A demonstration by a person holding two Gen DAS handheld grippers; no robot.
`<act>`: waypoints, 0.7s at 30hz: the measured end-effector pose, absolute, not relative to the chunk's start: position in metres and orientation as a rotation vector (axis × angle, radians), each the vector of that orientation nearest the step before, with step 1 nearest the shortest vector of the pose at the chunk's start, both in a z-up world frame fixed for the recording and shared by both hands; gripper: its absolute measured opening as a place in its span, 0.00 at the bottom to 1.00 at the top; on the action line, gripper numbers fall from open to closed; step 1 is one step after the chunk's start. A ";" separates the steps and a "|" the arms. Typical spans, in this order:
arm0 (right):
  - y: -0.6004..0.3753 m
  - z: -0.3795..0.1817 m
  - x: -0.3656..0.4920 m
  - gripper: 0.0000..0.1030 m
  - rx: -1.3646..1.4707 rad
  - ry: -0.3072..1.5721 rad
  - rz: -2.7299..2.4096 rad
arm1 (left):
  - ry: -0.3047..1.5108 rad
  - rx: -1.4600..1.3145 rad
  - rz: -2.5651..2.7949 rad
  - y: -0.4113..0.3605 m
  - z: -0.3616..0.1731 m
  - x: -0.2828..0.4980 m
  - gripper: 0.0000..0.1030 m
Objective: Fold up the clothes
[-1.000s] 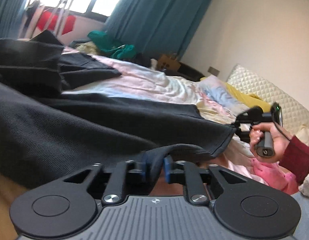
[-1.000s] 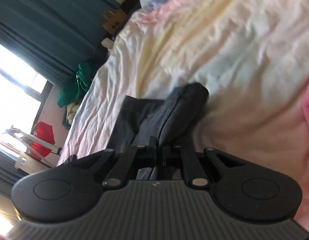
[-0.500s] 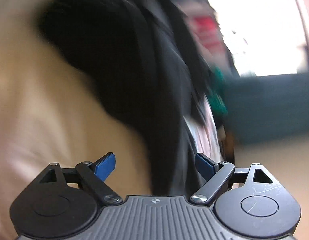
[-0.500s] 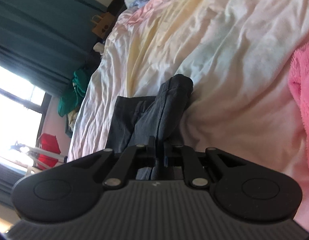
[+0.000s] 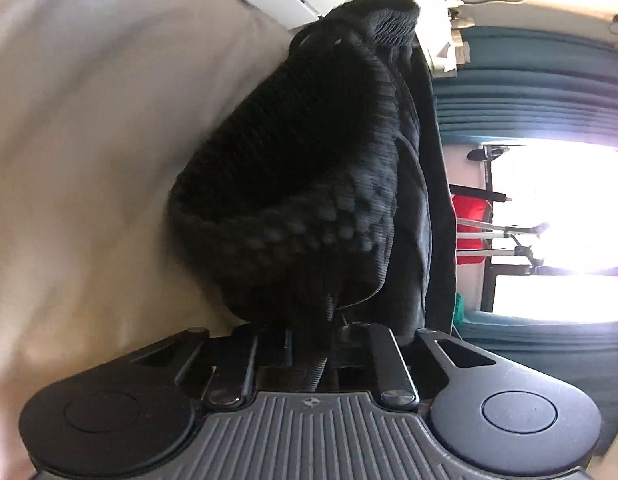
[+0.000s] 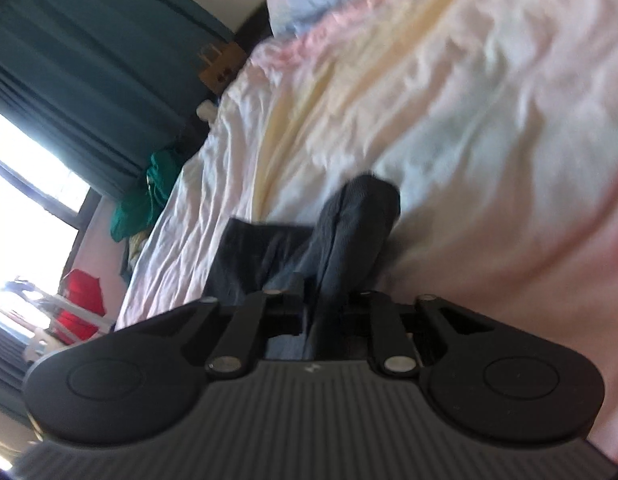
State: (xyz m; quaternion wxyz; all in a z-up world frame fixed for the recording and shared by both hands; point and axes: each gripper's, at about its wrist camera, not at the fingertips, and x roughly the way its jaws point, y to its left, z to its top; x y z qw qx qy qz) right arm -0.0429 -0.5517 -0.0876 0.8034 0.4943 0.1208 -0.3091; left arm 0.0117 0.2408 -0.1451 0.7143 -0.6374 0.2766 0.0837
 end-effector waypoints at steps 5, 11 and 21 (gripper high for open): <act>-0.554 -0.078 -0.053 0.07 1.053 0.200 -0.674 | 0.510 -1.262 0.188 0.272 -0.079 -0.019 0.09; -0.555 -0.061 -0.080 0.07 1.030 0.158 -0.719 | 0.576 -1.167 0.192 0.332 -0.041 -0.062 0.09; -0.551 -0.083 -0.078 0.09 0.994 0.483 -0.829 | 0.787 -1.064 0.255 0.372 -0.066 -0.098 0.18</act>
